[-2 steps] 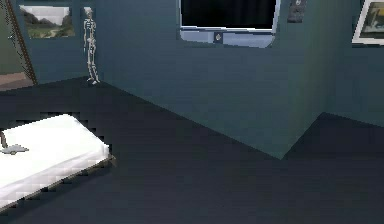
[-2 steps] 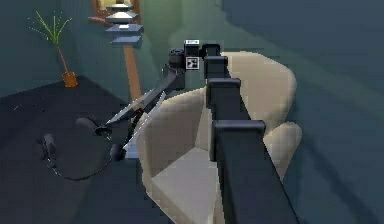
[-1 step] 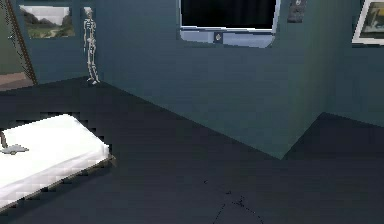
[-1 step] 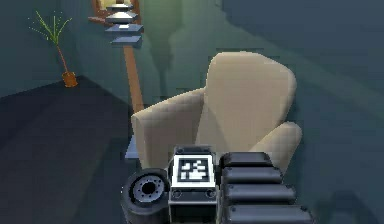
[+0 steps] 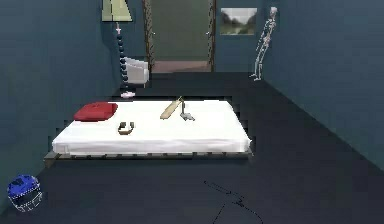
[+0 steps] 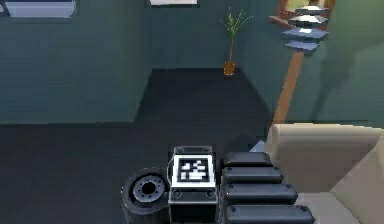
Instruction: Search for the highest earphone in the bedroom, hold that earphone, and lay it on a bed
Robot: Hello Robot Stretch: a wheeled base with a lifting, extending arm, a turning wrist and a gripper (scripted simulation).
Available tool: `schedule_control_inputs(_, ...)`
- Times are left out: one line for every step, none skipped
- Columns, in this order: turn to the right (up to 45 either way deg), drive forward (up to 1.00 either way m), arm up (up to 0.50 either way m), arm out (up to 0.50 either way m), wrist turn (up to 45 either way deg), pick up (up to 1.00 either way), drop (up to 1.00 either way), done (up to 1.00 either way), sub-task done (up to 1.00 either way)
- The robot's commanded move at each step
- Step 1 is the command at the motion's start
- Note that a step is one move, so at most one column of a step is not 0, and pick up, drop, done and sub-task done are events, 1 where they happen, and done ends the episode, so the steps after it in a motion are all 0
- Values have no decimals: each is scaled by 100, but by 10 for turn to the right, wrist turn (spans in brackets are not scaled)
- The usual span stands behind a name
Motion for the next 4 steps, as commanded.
schedule_control_inputs(-150,0,0,0,0,0,0,0,0)
schedule_control_inputs(0,100,0,0,0,0,0,0,0)
schedule_control_inputs(-30,0,0,0,0,0,0,0,0)
schedule_control_inputs(0,25,0,0,0,0,0,0,0)
